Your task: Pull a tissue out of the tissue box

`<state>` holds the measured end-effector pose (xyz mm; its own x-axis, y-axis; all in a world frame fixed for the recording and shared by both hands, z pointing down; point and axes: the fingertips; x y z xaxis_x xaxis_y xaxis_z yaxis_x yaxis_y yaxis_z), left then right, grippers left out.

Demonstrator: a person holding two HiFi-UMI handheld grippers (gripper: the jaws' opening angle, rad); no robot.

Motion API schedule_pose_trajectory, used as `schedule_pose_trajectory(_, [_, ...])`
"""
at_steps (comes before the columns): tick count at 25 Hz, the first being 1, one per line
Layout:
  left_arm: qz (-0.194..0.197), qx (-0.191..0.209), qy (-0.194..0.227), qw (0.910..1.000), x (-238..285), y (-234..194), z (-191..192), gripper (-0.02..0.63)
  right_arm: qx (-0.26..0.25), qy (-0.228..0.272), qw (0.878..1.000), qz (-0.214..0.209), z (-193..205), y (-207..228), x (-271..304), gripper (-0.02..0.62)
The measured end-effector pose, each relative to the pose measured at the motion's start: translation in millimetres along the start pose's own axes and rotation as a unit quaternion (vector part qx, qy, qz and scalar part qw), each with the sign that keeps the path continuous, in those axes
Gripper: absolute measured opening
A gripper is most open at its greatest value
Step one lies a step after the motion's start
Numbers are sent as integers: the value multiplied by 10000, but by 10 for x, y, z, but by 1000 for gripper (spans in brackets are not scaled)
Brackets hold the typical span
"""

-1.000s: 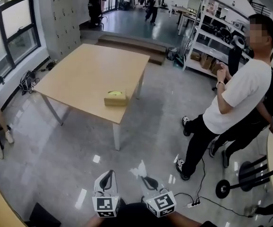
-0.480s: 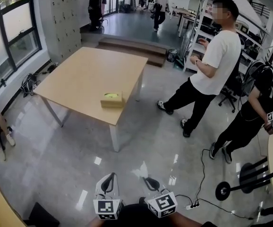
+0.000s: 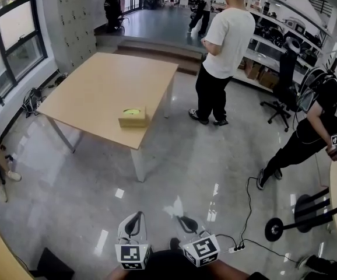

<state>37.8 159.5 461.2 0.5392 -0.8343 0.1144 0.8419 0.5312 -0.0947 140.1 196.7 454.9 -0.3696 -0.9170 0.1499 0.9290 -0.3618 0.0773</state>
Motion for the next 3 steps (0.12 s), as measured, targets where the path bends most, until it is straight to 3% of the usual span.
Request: schedule_pose_trajectory(3, [64,-12,-32,10000,47,9,90,18,3,4,10000,23,37,33,24,-8])
Point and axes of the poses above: the fingertips, and each gripper's own axes: x forward along the fingers, y to its right, z out of its underside, and after that the axes turned 8 degrees about y, right-handed
